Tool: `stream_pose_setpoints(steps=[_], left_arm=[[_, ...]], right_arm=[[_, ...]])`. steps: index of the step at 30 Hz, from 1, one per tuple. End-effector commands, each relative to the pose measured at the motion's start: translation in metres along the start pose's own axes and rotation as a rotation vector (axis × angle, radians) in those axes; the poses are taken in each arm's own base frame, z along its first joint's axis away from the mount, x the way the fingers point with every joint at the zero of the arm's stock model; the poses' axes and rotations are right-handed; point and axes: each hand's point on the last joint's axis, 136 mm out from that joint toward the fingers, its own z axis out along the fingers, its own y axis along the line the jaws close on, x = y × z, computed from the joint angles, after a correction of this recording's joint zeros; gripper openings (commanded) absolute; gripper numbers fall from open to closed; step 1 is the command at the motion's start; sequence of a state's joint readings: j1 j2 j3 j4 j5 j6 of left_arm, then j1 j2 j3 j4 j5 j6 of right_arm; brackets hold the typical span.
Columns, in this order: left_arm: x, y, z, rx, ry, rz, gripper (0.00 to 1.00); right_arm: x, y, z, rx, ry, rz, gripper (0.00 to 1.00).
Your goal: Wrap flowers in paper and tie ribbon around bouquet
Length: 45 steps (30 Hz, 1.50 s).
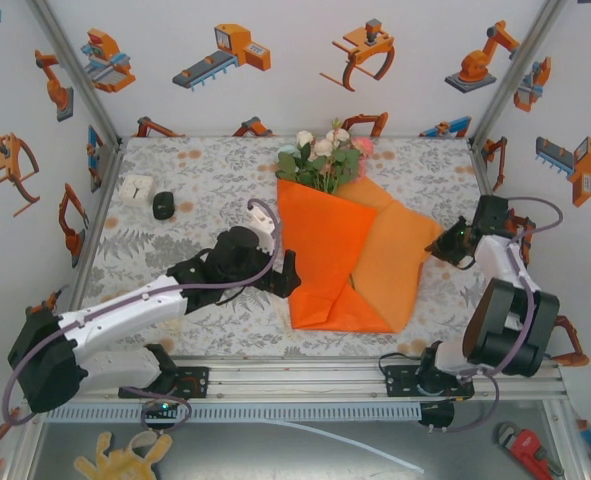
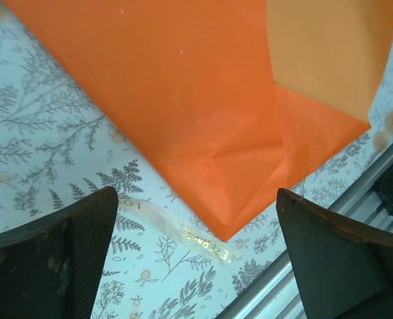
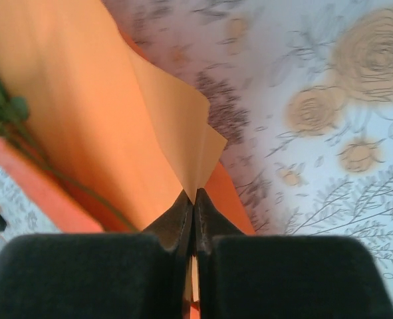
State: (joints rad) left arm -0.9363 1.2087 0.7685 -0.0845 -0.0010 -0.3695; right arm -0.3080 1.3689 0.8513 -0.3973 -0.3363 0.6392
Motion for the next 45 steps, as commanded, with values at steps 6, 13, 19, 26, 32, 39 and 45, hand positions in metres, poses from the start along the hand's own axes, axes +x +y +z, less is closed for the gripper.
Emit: stream_pose_setpoints(steps=[6,13,19,26,32,39,45], left_arm=[[0.059,-0.095,0.061,0.257,0.295,0.157,0.85],[0.103,-0.085,0.093,0.107,0.398,0.199,0.78],[0.137,-0.080,0.102,0.077,0.487,0.243,0.76],[0.161,-0.073,0.103,0.063,0.541,0.277,0.76],[0.162,-0.074,0.103,0.056,0.519,0.281,0.76],[0.136,-0.074,0.088,0.031,0.433,0.301,0.80],[0.096,-0.078,0.066,0.017,0.314,0.329,0.85]], right_arm=[[0.020,0.059,-0.036,-0.098,0.009,-0.064,0.00],[0.025,0.104,-0.050,-0.169,-0.032,0.044,0.00],[0.025,0.139,-0.054,-0.215,-0.056,0.137,0.00],[0.010,0.183,-0.031,-0.281,-0.125,0.286,0.00],[0.033,0.236,0.013,-0.321,-0.044,0.207,0.00],[0.062,0.233,0.048,-0.297,0.040,0.141,0.02],[0.081,0.219,0.026,-0.316,0.073,-0.006,0.08]])
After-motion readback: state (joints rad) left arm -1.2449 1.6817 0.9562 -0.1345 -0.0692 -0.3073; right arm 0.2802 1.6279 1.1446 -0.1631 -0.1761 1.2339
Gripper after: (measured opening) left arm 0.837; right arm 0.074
